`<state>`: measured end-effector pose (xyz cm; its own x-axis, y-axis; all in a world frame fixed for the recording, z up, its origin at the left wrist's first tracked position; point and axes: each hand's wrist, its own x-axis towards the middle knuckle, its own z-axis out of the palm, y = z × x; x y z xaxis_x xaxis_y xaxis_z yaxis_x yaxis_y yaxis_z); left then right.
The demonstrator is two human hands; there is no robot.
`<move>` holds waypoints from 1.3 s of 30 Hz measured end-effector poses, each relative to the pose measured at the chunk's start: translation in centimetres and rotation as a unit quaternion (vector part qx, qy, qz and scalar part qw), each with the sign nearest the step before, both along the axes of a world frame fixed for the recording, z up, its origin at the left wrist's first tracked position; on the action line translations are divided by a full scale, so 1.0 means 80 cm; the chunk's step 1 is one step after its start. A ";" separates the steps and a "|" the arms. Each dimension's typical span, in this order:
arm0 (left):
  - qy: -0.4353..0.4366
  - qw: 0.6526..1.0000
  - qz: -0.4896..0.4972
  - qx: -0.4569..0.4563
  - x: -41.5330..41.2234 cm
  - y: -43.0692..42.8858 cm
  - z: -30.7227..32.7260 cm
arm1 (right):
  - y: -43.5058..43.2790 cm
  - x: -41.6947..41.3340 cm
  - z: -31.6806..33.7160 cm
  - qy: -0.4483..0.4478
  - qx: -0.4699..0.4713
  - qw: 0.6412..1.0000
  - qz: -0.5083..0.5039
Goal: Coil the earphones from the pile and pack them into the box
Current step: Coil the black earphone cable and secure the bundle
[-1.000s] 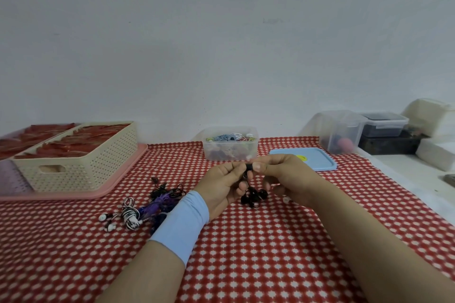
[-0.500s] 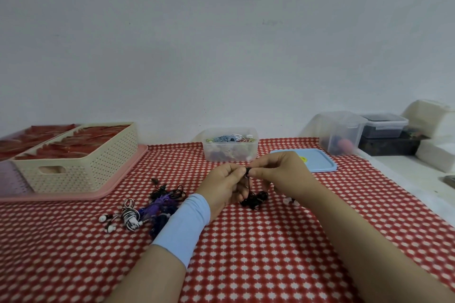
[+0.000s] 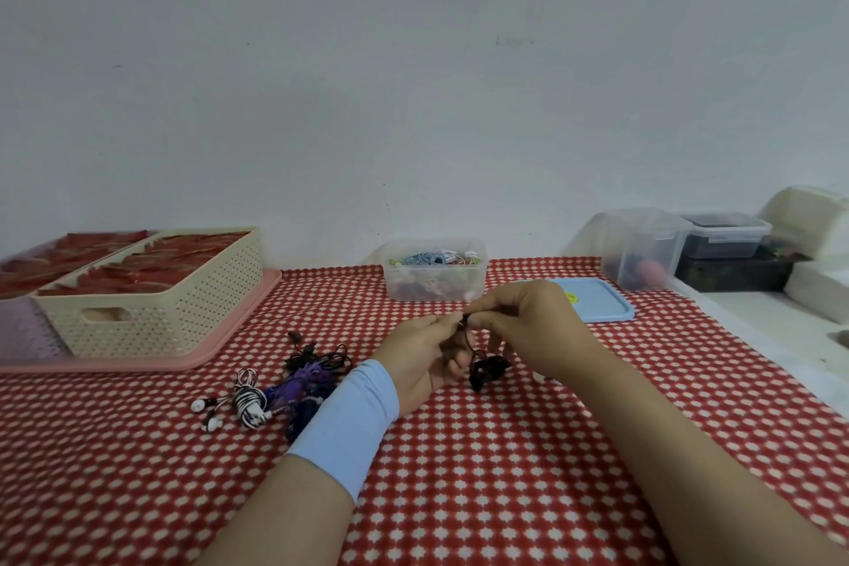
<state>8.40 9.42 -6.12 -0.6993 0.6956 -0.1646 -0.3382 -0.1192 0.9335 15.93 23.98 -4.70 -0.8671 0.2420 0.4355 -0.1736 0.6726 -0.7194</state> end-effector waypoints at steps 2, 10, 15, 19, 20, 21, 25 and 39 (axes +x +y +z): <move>0.011 1.000 0.007 -0.003 -0.001 0.001 -0.001 | -0.001 -0.001 -0.001 0.003 0.009 1.000 -0.005; 0.189 0.980 0.049 -0.031 -0.004 0.003 -0.009 | -0.007 0.004 0.004 -0.021 -0.174 0.984 0.010; 0.237 0.969 0.059 -0.032 -0.006 -0.001 -0.012 | -0.004 0.004 0.002 -0.033 -0.186 0.982 -0.011; 0.208 0.976 0.063 -0.010 -0.007 -0.002 -0.012 | -0.003 0.004 0.004 -0.026 -0.142 0.989 -0.005; 0.203 0.977 0.065 -0.009 -0.007 -0.003 -0.012 | -0.004 0.004 0.005 -0.030 -0.127 0.991 0.005; 0.197 0.978 0.067 -0.009 -0.007 -0.002 -0.012 | -0.004 0.005 0.005 -0.035 -0.115 0.993 0.017; 0.175 0.982 0.061 -0.016 -0.009 -0.002 -0.013 | -0.007 0.004 0.005 -0.037 -0.084 0.996 0.010; 0.113 0.993 -0.015 -0.019 -0.004 -0.008 -0.005 | 0.006 0.018 0.010 -0.123 -0.230 0.963 0.067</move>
<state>8.06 8.74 -6.52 -0.7001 0.7133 -0.0332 -0.1232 -0.0749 0.9895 17.38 24.43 -3.94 -0.9669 0.2398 0.0868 -0.0232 0.2565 -0.9663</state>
